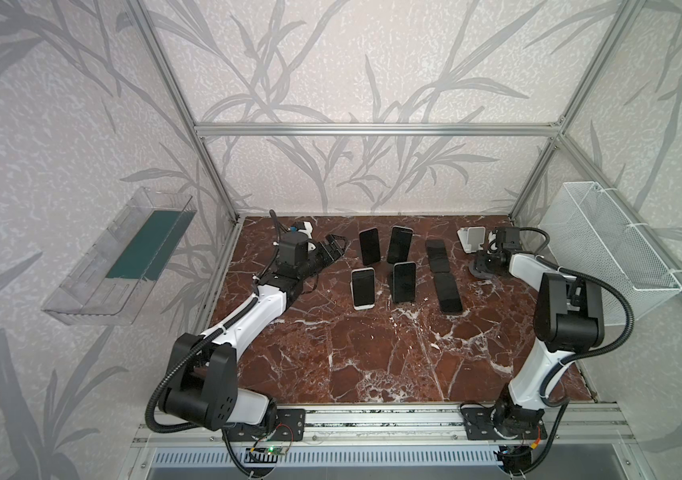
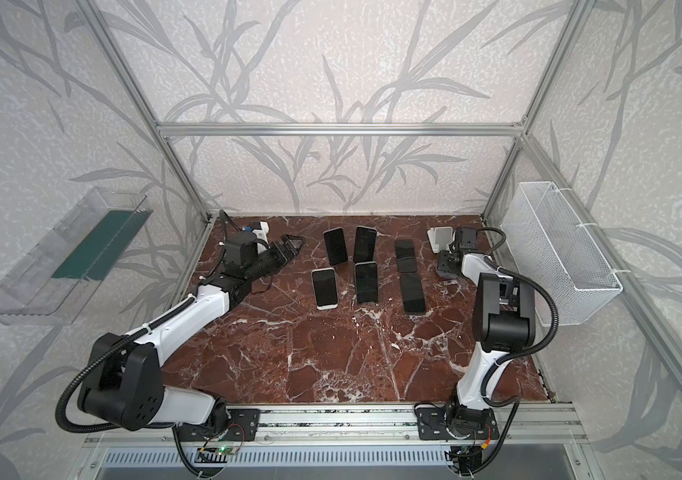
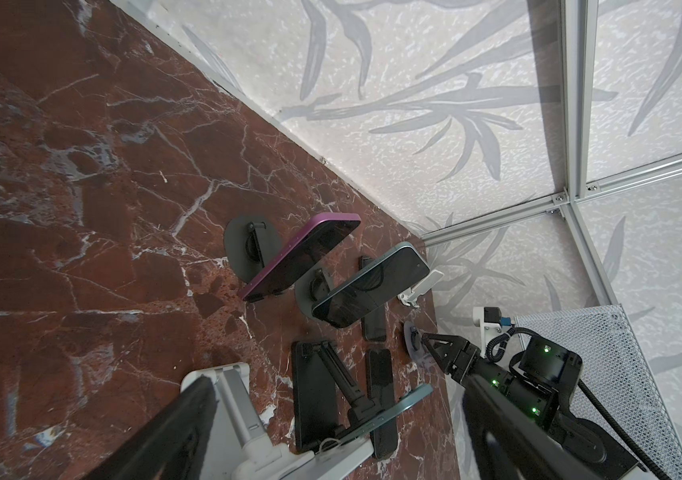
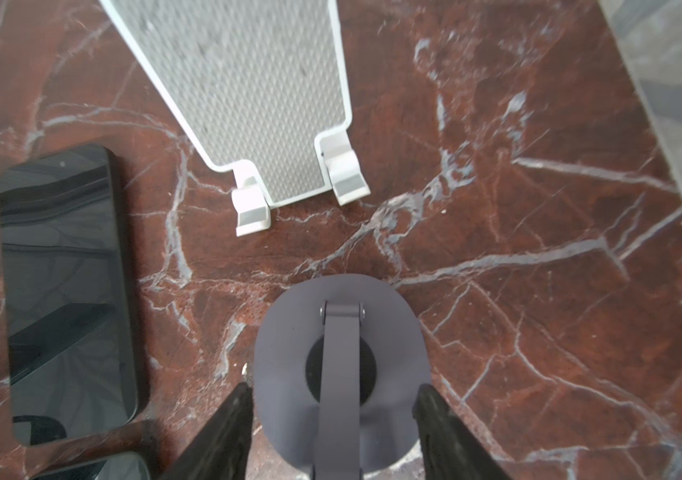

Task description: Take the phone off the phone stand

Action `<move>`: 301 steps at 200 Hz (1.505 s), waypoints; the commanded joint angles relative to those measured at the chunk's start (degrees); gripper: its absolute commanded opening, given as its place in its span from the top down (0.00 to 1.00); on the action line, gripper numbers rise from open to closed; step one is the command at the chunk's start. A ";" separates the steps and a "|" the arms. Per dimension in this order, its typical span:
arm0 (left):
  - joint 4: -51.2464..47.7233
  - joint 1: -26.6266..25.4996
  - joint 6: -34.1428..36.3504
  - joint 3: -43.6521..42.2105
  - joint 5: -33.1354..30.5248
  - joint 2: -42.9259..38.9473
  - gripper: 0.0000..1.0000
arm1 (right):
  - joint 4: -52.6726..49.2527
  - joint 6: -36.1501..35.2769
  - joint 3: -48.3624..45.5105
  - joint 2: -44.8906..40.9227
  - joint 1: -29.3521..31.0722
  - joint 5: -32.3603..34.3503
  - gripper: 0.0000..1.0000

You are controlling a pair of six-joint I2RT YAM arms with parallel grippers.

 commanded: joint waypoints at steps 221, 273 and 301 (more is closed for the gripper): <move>2.81 5.26 -7.88 -1.70 -2.73 -3.66 0.01 | 2.88 19.41 -32.86 -54.41 19.87 15.14 0.11; 11.68 7.72 -14.91 -3.66 3.81 -1.97 0.08 | 4.01 19.84 -29.07 -50.27 30.68 15.28 0.12; 12.28 7.63 -15.21 -4.11 3.53 -2.29 0.08 | 7.04 17.97 -23.08 -38.89 40.36 19.82 0.08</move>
